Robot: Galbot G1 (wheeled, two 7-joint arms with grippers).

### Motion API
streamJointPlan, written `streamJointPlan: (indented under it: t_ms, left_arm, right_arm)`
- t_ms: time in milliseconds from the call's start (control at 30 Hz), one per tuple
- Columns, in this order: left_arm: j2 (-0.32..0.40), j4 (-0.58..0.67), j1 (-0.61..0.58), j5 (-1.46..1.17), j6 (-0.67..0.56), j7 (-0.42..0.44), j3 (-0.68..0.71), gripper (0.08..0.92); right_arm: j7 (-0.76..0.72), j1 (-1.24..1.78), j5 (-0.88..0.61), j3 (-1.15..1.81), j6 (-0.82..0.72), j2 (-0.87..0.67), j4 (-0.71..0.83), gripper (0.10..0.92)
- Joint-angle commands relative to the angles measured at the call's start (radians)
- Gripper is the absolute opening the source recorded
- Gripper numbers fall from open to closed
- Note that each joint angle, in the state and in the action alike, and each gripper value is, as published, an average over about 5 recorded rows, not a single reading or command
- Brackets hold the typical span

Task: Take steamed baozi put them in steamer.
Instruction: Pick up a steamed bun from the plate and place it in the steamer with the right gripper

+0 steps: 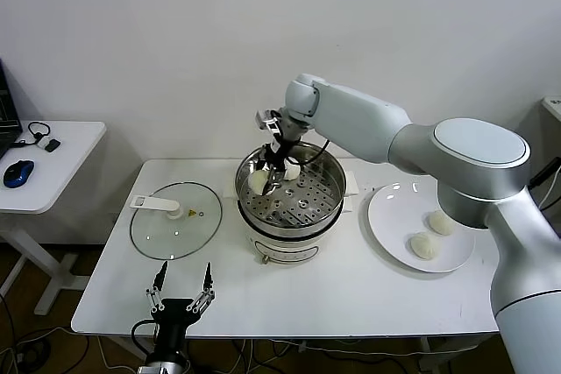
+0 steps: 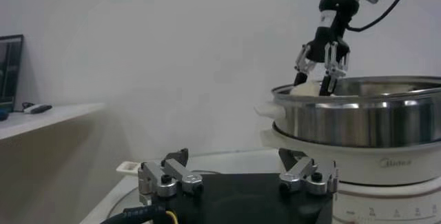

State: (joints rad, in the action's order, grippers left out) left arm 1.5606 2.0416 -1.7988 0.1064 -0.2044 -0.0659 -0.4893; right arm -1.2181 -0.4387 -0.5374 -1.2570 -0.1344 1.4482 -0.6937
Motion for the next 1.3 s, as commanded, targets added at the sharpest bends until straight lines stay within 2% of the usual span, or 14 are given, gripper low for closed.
streamJointPlan:
  t_ms: [33,700,967,1300]
  left_arm:
    - [-0.001,0.001,-0.001,-0.001,0.000,0.000,0.000,0.823]
    - [-0.001,-0.008,-0.002,-0.003,-0.003,0.000,0.000,0.823]
    - [0.000,-0.007,-0.001,-0.004,-0.003,0.000,0.000,0.823]
    - [0.004,-0.005,-0.004,0.002,-0.003,-0.002,0.007,0.823]
  right_arm:
    - [0.001,0.013,0.010,-0.001,0.004,0.014,0.016,0.662]
    - [0.009,0.034,0.036,0.007,0.016,0.041,0.047,0.667]
    - [0.004,0.025,0.035,0.009,0.014,0.023,0.021,0.813]
    - [-0.032,-0.086,-0.005,-0.003,0.019,-0.123,-0.140,0.823]
